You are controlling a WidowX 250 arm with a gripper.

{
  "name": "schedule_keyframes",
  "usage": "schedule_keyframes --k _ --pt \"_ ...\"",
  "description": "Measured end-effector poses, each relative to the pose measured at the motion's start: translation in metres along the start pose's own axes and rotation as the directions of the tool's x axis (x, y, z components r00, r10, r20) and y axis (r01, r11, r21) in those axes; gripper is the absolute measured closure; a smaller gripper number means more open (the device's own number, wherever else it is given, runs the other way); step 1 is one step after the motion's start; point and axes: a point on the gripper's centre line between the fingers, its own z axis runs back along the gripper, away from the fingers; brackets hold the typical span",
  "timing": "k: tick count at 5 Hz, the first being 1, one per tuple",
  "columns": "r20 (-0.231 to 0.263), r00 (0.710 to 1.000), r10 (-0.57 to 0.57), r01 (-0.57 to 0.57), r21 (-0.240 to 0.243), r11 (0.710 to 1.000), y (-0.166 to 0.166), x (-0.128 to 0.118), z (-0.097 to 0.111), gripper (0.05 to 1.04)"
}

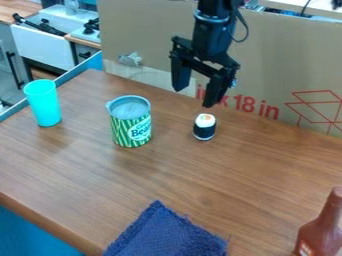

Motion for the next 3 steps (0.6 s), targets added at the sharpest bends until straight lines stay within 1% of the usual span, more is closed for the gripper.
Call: schedule_keyframes --k 1,2,3 --pt "-0.032 0.999 -0.028 0.026 -0.052 0.998 -0.008 0.018 -0.019 0.083" --pt "-0.065 0.997 -0.039 0.032 -0.094 0.995 -0.004 0.026 -0.033 0.083" --pt "-0.099 0.995 -0.016 0.004 -0.118 0.993 0.013 0.026 -0.049 0.083"
